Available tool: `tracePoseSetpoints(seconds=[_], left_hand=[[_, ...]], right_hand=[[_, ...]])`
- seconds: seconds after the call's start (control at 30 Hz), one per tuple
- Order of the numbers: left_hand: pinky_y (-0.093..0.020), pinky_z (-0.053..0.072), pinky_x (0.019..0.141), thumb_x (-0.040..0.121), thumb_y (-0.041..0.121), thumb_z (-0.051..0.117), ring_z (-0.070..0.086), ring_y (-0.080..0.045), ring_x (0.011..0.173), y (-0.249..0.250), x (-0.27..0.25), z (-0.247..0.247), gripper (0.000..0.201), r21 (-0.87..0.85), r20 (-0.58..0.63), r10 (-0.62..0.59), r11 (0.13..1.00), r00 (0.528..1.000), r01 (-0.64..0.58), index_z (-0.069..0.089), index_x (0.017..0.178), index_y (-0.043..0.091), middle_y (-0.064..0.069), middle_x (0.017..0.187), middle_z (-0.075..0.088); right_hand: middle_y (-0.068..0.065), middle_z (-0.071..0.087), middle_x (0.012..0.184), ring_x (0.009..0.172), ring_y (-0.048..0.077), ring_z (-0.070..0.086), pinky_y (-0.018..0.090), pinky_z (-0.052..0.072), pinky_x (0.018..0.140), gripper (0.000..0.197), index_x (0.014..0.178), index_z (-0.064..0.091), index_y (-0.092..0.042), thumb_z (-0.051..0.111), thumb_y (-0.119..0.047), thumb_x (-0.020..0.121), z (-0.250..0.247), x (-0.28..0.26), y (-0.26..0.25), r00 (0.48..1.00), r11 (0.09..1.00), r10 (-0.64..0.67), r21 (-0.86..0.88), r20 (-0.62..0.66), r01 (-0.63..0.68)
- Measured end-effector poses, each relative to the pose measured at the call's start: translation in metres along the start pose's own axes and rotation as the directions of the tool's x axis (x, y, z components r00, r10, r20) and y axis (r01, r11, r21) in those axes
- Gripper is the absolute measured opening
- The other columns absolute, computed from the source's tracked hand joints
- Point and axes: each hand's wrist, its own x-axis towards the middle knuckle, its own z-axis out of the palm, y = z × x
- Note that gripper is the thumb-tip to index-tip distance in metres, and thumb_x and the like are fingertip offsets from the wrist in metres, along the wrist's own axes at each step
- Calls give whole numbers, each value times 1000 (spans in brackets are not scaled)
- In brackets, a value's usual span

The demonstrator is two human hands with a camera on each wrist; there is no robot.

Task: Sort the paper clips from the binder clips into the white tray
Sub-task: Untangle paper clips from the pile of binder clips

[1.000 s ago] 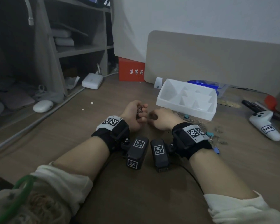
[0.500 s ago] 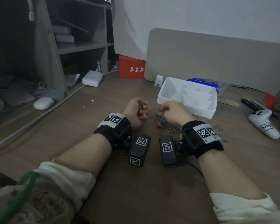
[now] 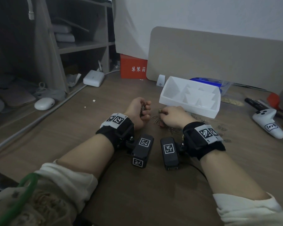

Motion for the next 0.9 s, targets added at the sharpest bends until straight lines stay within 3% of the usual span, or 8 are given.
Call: tracePoseSetpoints(seconds=[0.17, 0.33, 0.43, 0.53, 0.7, 0.77, 0.9], left_hand=[[-12, 14, 26, 95, 21, 33, 25, -5, 25, 0, 1, 0, 31, 11, 1, 4, 1000, 1000, -4, 45, 68, 12, 6, 40, 37], [-12, 13, 25, 96, 23, 33, 25, -5, 25, 0, 1, 0, 32, 11, 9, 2, 1000, 1000, -2, 45, 68, 12, 6, 40, 37], [-13, 14, 26, 96, 23, 33, 25, -5, 25, 0, 2, 0, 32, 16, 7, 6, 1000, 1000, -6, 46, 68, 12, 6, 40, 37], [-13, 14, 26, 96, 23, 33, 25, -5, 25, 0, 1, 0, 33, 17, 13, 3, 1000, 1000, -3, 45, 68, 12, 5, 40, 37], [-11, 13, 26, 96, 22, 32, 25, -6, 25, 0, 0, 1, 33, 25, 25, -1, 1000, 1000, 1, 44, 67, 12, 5, 40, 37], [-12, 13, 26, 96, 22, 32, 25, -6, 25, 0, -1, 1, 33, 27, 29, -5, 1000, 1000, 4, 45, 67, 12, 5, 40, 37], [-11, 14, 26, 96, 21, 33, 25, -5, 26, -1, -4, 2, 32, 43, 24, -4, 999, 1000, 3, 45, 68, 11, 5, 41, 37]], right_hand=[[8, 54, 132, 124, 30, 43, 44, 43, 100, 38, 123, 62, -26, 40, -23, 92, -4, -4, -8, 993, 998, -60, -25, -104, 58], [11, 52, 135, 122, 31, 49, 43, 42, 103, 37, 127, 56, -24, 39, -24, 95, -2, -6, -15, 990, 996, -75, -38, 118, 80], [10, 56, 121, 111, 30, 52, 39, 46, 93, 28, 110, 58, -15, 38, -10, 90, -4, -11, -19, 983, 992, -107, -51, 148, 116], [12, 61, 113, 100, 30, 58, 40, 52, 87, 35, 108, 62, -7, 38, -1, 84, -8, -15, -20, 986, 992, -126, 3, 108, 126], [8, 69, 99, 91, 27, 64, 37, 56, 79, 38, 93, 74, -17, 46, 4, 78, -13, -24, -16, 979, 979, -187, 103, 83, 178], [3, 70, 95, 89, 24, 64, 35, 54, 79, 39, 83, 72, -21, 43, 5, 79, -14, -27, -13, 981, 968, -194, 166, 15, 189], [-1, 68, 104, 95, 17, 62, 36, 52, 88, 41, 84, 72, -27, 42, 1, 83, -23, -28, -1, 969, 950, -135, 253, -205, 185]])
